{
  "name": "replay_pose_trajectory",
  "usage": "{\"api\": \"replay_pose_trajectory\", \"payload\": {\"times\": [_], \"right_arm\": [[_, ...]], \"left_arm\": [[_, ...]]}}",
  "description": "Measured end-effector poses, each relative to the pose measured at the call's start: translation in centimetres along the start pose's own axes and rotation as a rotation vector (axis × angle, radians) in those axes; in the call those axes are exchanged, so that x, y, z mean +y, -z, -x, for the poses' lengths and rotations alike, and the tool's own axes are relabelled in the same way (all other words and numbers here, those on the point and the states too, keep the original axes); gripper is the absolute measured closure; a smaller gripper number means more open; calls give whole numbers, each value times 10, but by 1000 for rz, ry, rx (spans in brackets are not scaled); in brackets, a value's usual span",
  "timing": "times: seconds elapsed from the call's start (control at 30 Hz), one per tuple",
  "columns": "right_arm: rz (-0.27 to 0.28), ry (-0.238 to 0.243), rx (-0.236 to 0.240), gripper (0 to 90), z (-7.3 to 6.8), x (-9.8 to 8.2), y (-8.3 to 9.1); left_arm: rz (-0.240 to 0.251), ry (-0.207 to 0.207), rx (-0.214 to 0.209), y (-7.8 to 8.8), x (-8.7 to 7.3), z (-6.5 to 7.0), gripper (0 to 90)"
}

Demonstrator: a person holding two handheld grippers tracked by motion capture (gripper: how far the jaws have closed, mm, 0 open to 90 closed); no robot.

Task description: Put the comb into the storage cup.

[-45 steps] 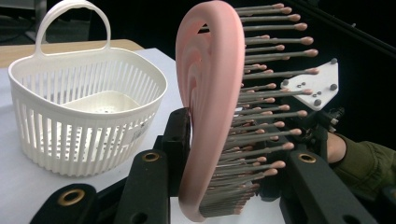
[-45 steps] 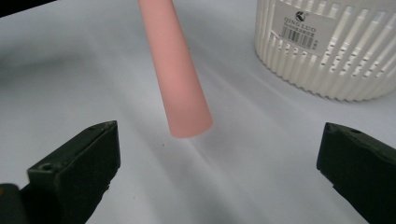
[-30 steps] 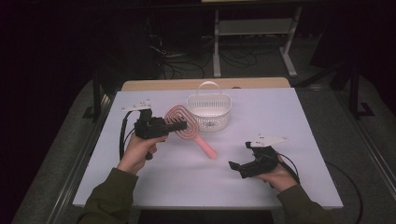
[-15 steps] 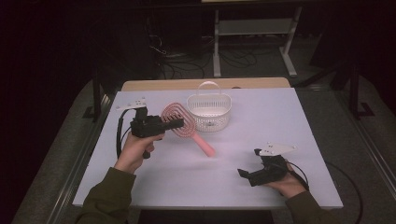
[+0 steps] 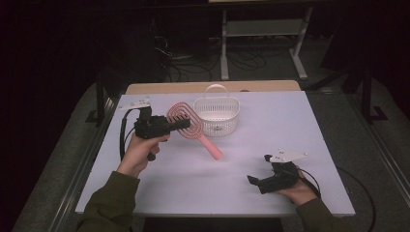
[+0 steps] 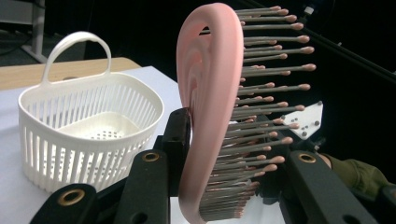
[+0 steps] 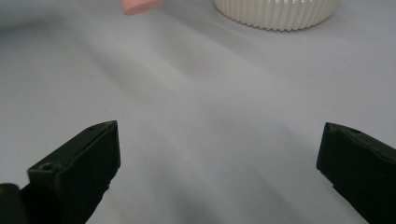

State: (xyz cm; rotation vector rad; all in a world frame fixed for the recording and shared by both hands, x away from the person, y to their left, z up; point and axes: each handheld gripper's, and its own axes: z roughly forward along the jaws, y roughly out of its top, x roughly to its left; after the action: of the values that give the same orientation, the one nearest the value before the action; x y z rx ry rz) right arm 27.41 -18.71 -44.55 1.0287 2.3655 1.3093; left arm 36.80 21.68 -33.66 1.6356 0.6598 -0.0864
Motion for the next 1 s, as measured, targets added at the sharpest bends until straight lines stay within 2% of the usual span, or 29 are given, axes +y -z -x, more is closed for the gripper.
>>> {"api": "replay_pose_trajectory", "payload": {"times": [0.47, 1.0], "right_arm": [[1, 1, -6, 0, 0, 0, 1], [3, -3, -12, 0, 0, 1, 2]], "left_arm": [[38, -23, -19, -7, 25, -2, 643], [56, -42, -36, -19, 49, -4, 644]]}}
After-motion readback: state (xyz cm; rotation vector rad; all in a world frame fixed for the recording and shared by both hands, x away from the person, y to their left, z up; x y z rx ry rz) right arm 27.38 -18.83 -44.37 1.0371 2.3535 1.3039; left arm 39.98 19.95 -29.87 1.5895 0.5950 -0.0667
